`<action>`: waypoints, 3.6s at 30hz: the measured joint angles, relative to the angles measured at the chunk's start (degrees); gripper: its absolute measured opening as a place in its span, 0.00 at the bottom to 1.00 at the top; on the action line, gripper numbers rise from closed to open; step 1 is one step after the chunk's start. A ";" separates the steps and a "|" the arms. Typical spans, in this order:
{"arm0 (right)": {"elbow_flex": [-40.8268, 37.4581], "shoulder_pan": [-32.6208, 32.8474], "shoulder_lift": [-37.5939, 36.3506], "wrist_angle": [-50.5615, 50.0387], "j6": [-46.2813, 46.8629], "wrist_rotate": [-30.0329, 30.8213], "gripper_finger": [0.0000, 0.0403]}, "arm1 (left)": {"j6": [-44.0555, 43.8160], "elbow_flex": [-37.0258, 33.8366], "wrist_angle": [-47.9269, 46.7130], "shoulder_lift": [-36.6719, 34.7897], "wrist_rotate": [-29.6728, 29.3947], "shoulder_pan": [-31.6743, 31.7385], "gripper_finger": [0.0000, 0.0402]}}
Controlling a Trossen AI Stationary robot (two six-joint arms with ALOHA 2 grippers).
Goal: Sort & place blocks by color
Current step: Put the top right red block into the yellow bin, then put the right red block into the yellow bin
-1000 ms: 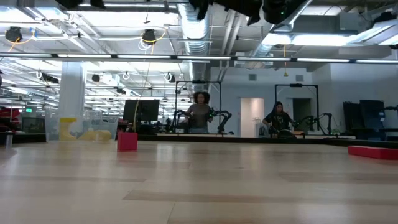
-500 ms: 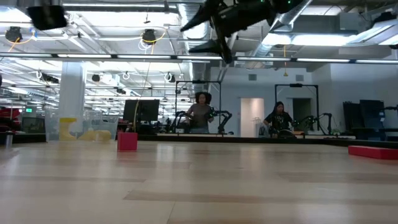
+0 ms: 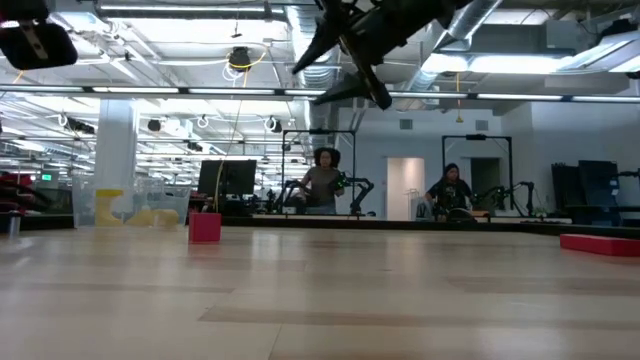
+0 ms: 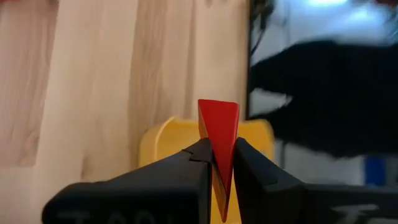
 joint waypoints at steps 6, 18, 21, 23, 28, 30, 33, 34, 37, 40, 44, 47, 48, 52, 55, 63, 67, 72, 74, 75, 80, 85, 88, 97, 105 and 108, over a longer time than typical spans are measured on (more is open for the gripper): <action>0.02 0.20 -0.01 -10.10 2.22 0.00 0.68 | -3.55 -0.02 0.81 9.46 -5.25 -9.82 0.04; 0.00 7.34 -9.63 -40.95 -1.69 10.28 0.68 | -24.96 -0.02 7.35 24.12 -9.09 -27.93 0.04; 0.00 8.00 -12.26 -43.45 -3.95 11.80 0.68 | -29.63 -0.02 7.62 27.60 -9.68 -29.99 0.05; 0.00 8.21 -13.62 -44.25 -4.63 11.95 0.68 | -30.61 -0.02 7.81 29.93 -9.86 -30.75 0.07; 0.00 9.76 -14.69 -46.98 -5.10 12.00 0.68 | -30.41 -0.02 9.30 34.76 -9.30 -32.18 0.15; 0.00 11.20 -14.69 -48.09 -5.08 12.02 0.68 | -30.40 -0.02 9.23 36.61 -9.33 -32.39 0.16; 0.01 14.25 -13.75 -48.67 -3.43 13.53 0.68 | -30.46 -0.02 9.11 39.06 -8.93 -32.74 0.17; -0.08 15.38 -13.53 -49.18 -2.56 14.51 0.68 | -30.89 -0.02 9.10 39.81 -8.59 -32.75 0.17; -0.13 18.73 -12.24 -49.51 -0.20 17.77 0.68 | -32.50 -0.02 9.10 41.48 -8.47 -32.74 0.18; -0.42 21.52 -11.23 -52.10 2.70 19.38 0.68 | -34.26 -0.02 9.06 41.94 -8.56 -32.74 0.20; -0.46 24.49 -10.41 -54.51 5.75 19.83 0.68 | -36.11 -0.02 8.78 41.40 -9.41 -32.74 0.28; -0.35 26.20 -10.19 -55.89 7.99 21.19 0.68 | -36.92 0.00 8.67 41.44 -9.60 -32.72 0.35; -0.39 26.72 -10.20 -56.11 8.59 21.62 0.68 | -36.90 0.00 8.73 41.42 -9.57 -32.72 0.37; -0.37 27.78 -10.39 -56.43 10.64 22.53 0.68 | -36.52 0.74 8.67 41.42 -9.57 -32.72 0.41; -0.34 28.07 -10.82 -56.20 11.35 22.68 0.68 | -36.41 2.93 6.67 41.43 -9.95 -32.72 0.41; -0.39 27.94 -12.27 -50.36 10.69 22.41 0.68 | -33.13 13.30 1.33 41.42 -20.88 -32.69 0.37; -0.42 27.96 -15.37 -31.63 -0.47 16.39 0.68 | -30.76 18.60 1.42 41.43 -28.82 -31.61 0.36; -0.24 26.98 -19.26 -14.13 -7.14 11.55 0.68 | -23.17 27.19 1.52 41.42 -37.77 -29.17 0.34; -0.26 25.44 -20.43 -16.80 -7.18 12.23 0.68 | -19.39 30.60 1.58 41.42 -42.09 -28.17 0.34; -0.26 24.67 -20.80 -19.75 -6.83 13.07 0.68 | -17.71 32.26 1.76 41.42 -44.29 -27.66 0.34; -1.43 21.13 -20.48 -42.06 0.87 18.28 0.68 | -11.59 37.12 1.61 41.40 -51.42 -25.32 0.33; -13.57 15.54 -20.05 -41.64 7.72 11.89 0.68 | -7.37 36.52 1.75 41.37 -52.30 -24.04 0.33; -19.15 12.47 -20.04 -37.49 8.31 4.72 0.68 | -4.90 35.11 1.34 41.43 -51.48 -22.60 0.33; -25.25 11.05 -20.11 -47.31 21.30 0.11 0.68 | -2.47 34.45 2.12 41.44 -48.40 -16.39 0.33; -34.93 10.88 -20.08 -40.66 28.92 -4.26 0.68 | 1.17 34.45 2.94 41.44 -48.85 -13.64 0.33; -36.89 10.60 -20.11 -38.48 30.08 -4.43 0.68 | 3.26 34.42 3.04 41.44 -48.77 -12.60 0.33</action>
